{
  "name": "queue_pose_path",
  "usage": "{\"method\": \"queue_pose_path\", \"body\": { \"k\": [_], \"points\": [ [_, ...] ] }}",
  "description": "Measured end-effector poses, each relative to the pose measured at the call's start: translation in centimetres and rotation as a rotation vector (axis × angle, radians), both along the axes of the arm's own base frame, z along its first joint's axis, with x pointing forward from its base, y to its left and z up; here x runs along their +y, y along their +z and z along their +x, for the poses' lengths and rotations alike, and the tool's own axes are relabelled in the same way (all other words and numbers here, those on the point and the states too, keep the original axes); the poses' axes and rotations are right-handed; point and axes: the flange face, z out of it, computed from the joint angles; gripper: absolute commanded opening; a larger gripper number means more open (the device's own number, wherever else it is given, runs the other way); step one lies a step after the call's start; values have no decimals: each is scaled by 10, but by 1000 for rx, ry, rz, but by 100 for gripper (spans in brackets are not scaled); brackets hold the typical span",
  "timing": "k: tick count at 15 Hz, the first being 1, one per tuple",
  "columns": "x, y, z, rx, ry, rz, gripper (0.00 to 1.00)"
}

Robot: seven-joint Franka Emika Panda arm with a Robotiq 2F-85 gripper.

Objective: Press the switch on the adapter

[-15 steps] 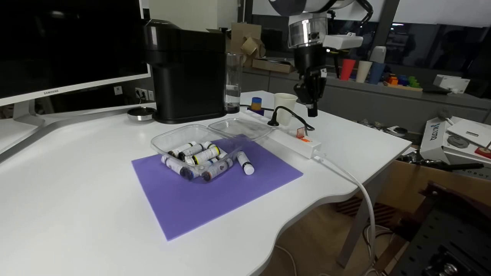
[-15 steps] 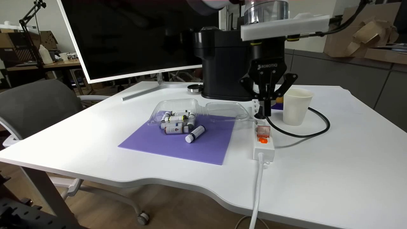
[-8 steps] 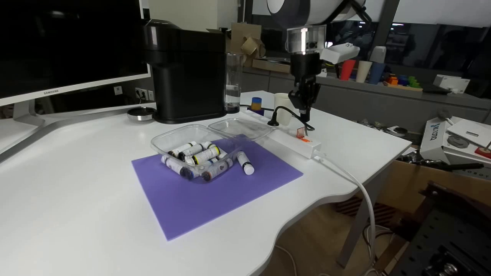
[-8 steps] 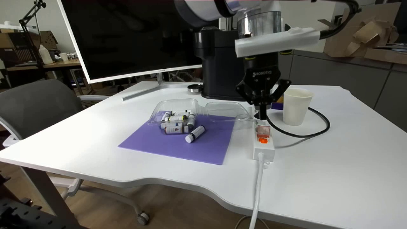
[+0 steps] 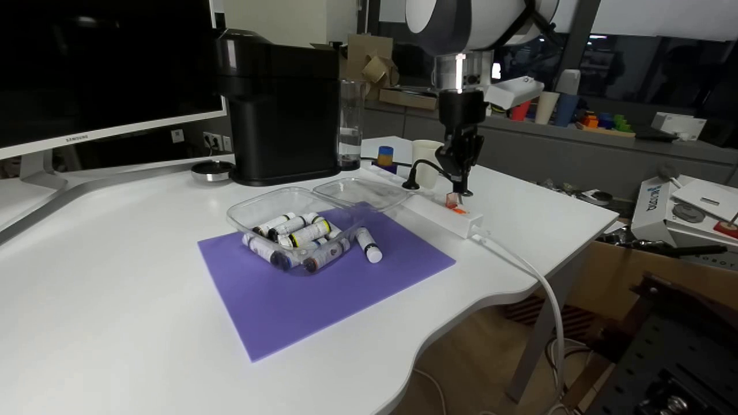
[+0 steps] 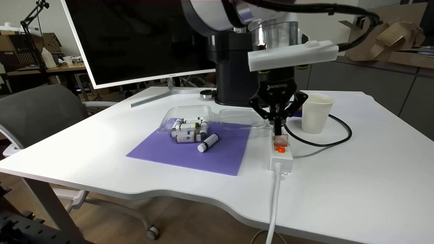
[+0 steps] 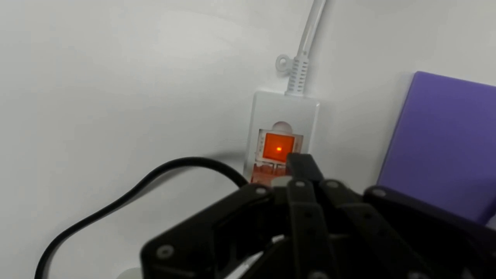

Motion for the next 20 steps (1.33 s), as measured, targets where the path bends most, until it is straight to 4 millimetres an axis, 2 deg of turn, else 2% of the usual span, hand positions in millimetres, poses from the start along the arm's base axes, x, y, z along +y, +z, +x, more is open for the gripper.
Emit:
{"method": "queue_pose_path", "body": {
  "k": [8,20],
  "points": [
    [-10,-21,-7,21,-18,5,0],
    [-11,-41,14,59,0,7,0]
  ]
}}
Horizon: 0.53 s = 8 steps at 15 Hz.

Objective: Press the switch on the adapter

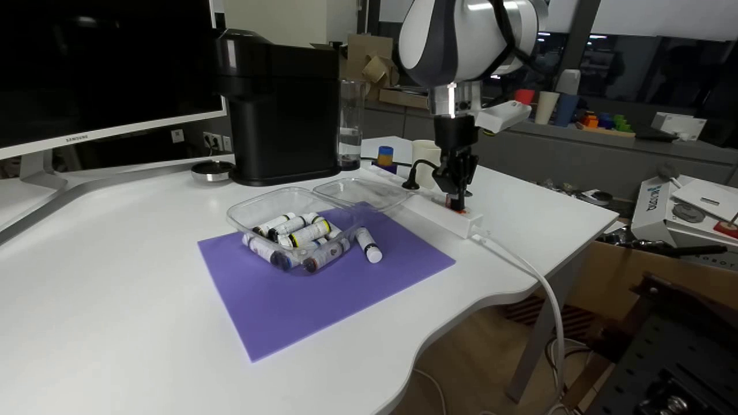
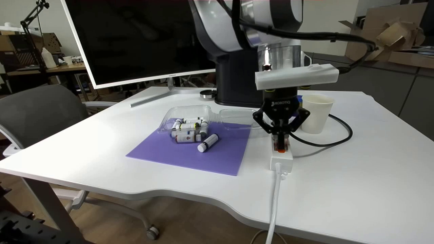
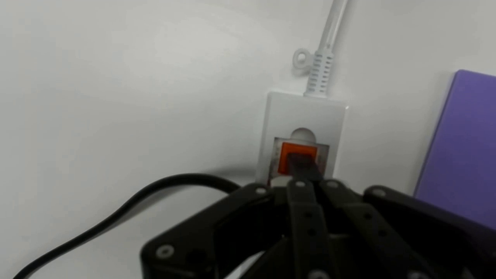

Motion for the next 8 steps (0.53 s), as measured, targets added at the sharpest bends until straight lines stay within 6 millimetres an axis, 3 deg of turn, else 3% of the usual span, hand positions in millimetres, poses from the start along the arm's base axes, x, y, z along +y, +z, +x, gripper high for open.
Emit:
{"method": "queue_pose_path", "body": {
  "k": [8],
  "points": [
    [2,-2,2,13,-24,-10,0]
  ]
}}
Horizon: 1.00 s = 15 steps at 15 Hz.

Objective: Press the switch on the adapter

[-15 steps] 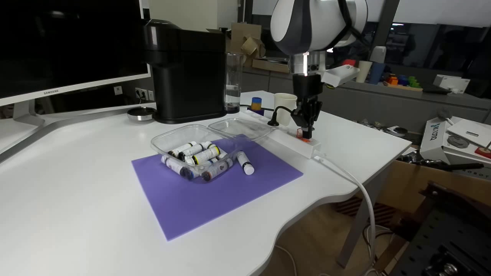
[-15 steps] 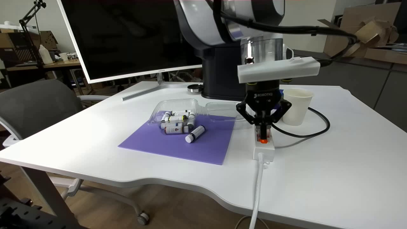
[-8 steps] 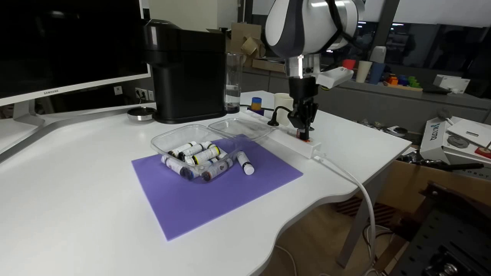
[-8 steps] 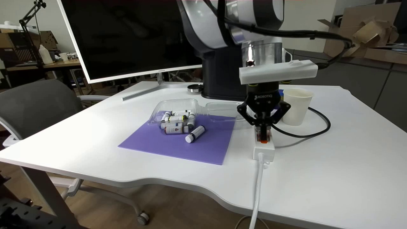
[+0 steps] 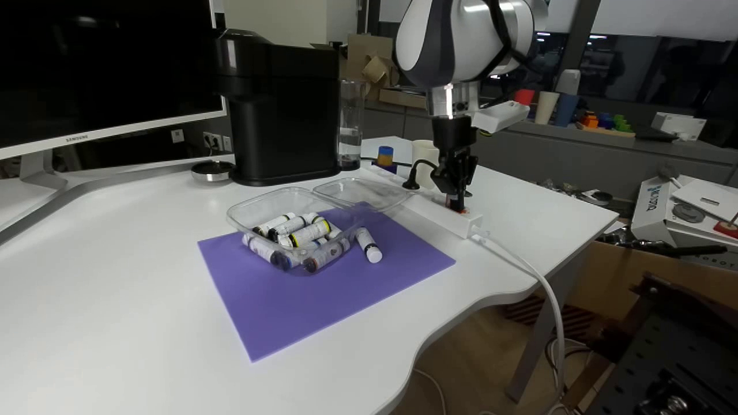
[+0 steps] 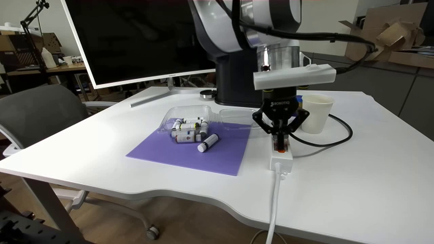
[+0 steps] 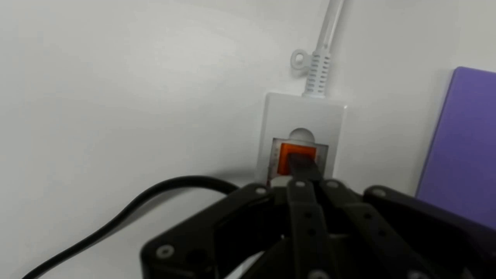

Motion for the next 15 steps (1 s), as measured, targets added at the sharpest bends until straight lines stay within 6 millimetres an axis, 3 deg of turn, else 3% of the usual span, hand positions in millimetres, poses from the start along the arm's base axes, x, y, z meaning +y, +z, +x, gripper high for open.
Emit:
{"method": "queue_pose_path", "body": {
  "k": [6,9,10,11,15],
  "points": [
    [5,0,1,-1,-17,-13,0],
    [19,2,-4,4,-5,8,0],
    [27,4,-8,7,5,19,18],
    [34,8,-12,6,16,31,27],
    [61,41,-30,-22,58,56,54]
  ]
}}
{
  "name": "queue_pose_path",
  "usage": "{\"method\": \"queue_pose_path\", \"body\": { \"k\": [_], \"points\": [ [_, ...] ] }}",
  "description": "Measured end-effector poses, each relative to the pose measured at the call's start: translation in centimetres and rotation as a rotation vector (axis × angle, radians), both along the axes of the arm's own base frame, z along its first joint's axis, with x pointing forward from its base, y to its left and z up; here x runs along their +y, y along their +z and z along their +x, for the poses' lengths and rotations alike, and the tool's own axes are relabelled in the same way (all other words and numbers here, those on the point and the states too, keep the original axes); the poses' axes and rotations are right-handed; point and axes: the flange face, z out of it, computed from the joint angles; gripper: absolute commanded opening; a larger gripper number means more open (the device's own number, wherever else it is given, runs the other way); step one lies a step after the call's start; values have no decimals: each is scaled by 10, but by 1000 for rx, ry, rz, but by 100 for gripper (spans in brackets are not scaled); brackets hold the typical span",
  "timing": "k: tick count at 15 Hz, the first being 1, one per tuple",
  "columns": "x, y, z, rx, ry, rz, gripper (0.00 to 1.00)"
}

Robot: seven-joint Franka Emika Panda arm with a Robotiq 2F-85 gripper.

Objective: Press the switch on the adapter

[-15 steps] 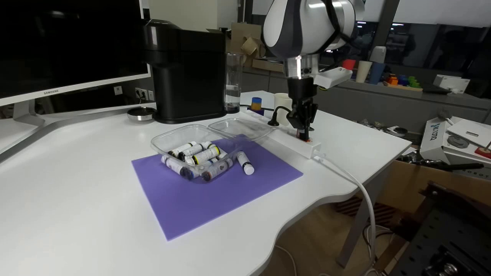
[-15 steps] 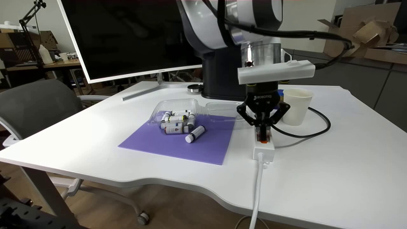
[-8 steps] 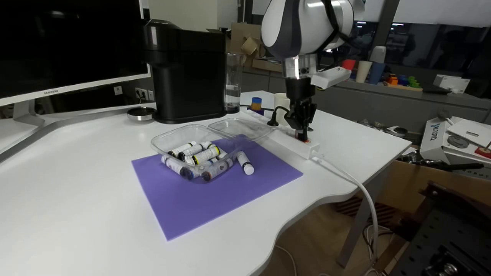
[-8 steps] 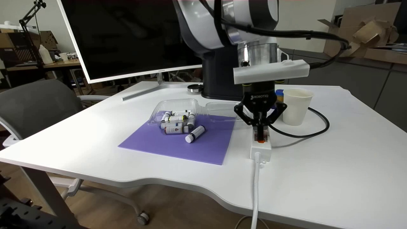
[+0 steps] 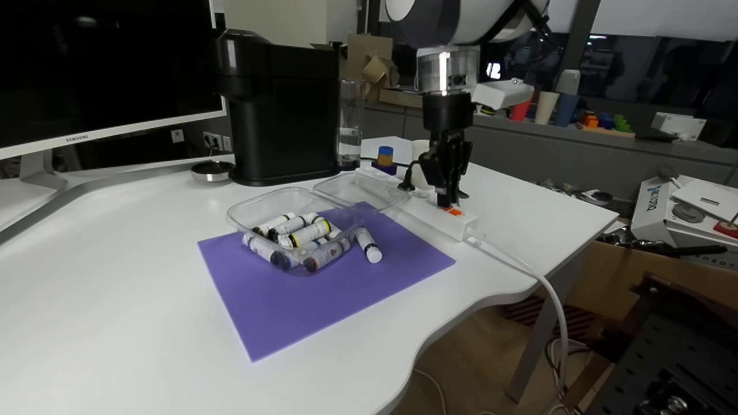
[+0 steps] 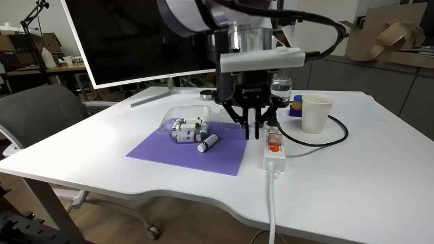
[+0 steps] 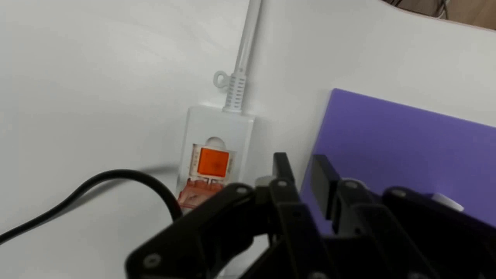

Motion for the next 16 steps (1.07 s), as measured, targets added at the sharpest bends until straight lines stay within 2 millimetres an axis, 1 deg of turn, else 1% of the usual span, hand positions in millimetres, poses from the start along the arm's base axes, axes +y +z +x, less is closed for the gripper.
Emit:
{"method": "queue_pose_path", "body": {
  "k": [3,7,12,16],
  "points": [
    [10,28,-12,-33,11,-2,73],
    [14,54,-20,-73,10,-15,100],
    [11,77,-20,-123,-49,-33,100],
    [10,87,-19,-149,-133,-37,100]
  ]
}}
